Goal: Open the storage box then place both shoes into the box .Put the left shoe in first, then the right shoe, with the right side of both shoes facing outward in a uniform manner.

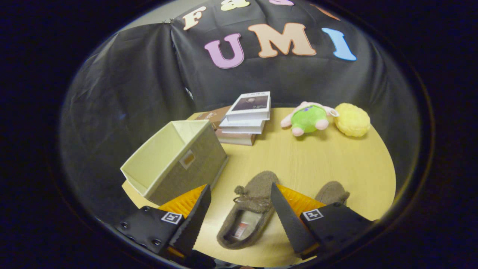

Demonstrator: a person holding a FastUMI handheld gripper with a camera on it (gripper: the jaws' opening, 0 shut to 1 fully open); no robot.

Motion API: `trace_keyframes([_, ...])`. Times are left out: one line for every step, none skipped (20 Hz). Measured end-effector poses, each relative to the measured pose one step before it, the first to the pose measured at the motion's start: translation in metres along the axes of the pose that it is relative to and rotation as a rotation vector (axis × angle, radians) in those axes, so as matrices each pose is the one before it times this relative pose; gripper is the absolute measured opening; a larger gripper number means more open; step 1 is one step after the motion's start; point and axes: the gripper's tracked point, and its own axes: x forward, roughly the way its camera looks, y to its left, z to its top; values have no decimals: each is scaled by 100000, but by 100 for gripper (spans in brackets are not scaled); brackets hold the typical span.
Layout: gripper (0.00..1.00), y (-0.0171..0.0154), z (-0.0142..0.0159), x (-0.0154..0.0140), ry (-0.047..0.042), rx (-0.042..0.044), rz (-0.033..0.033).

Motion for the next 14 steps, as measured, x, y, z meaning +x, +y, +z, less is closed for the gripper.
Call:
trace_keyframes([100,-519,-994,425,2142,-314,-1237])
trace_keyframes([100,-349,-1086,277,2284,200,-788])
trace_keyframes([100,-312,-945,413,2379,469,-1033])
trace_keyframes([100,-236,-934,434,2715,349,-881])
trace_keyframes([100,-201,-846,438,2393,229,-475])
trace_keyframes([100,-207,-695,589,2161,10,-629])
trace_keyframes([100,-264,-705,307,2134,-31,-941])
trace_keyframes([99,-423,-621,337,1977,593,-1288])
trace_keyframes([99,-237,-509,300,1969,1142,-284])
trace_keyframes([99,-81,-334,298,1720,1419,104])
trace_keyframes([99,-1,-225,276,1034,1283,282])
trace_keyframes([92,-1,-58,513,792,1234,117])
trace_keyframes([85,-96,-275,416,1508,553,-564])
trace_keyframes([79,-118,-323,460,1802,592,-256])
